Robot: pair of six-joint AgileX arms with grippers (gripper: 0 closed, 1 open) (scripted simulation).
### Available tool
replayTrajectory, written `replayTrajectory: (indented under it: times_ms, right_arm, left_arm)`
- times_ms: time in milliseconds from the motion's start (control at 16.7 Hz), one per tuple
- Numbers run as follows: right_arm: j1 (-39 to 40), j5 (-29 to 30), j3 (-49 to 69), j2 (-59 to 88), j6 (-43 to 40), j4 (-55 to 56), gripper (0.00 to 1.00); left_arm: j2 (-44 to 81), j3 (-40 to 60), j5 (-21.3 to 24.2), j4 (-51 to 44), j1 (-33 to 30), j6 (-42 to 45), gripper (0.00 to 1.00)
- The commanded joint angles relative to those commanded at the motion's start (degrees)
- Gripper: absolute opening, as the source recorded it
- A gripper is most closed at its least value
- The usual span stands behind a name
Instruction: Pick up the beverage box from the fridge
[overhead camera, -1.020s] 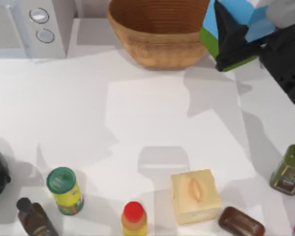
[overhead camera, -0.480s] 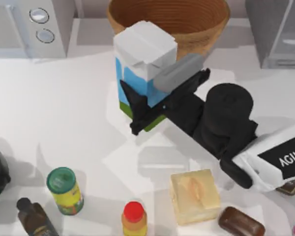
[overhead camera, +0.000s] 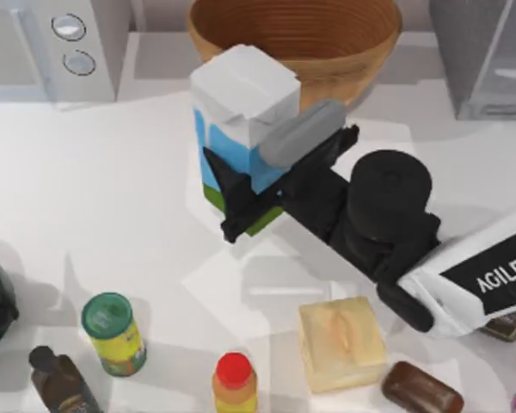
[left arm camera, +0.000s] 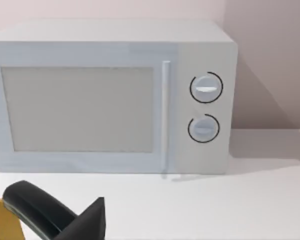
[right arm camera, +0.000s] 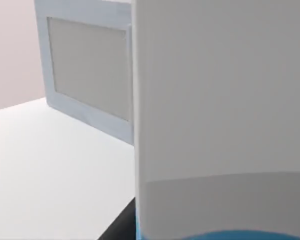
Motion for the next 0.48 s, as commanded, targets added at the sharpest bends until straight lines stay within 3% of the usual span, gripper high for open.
replayTrajectory:
  times_ms: [480]
  right_arm:
    - [0.47, 0.39, 12.56, 12.51, -0.12, 0.33, 0.0]
  left_arm:
    - [0.0, 0.0, 0.0, 0.0, 0.0, 0.0, 1.0]
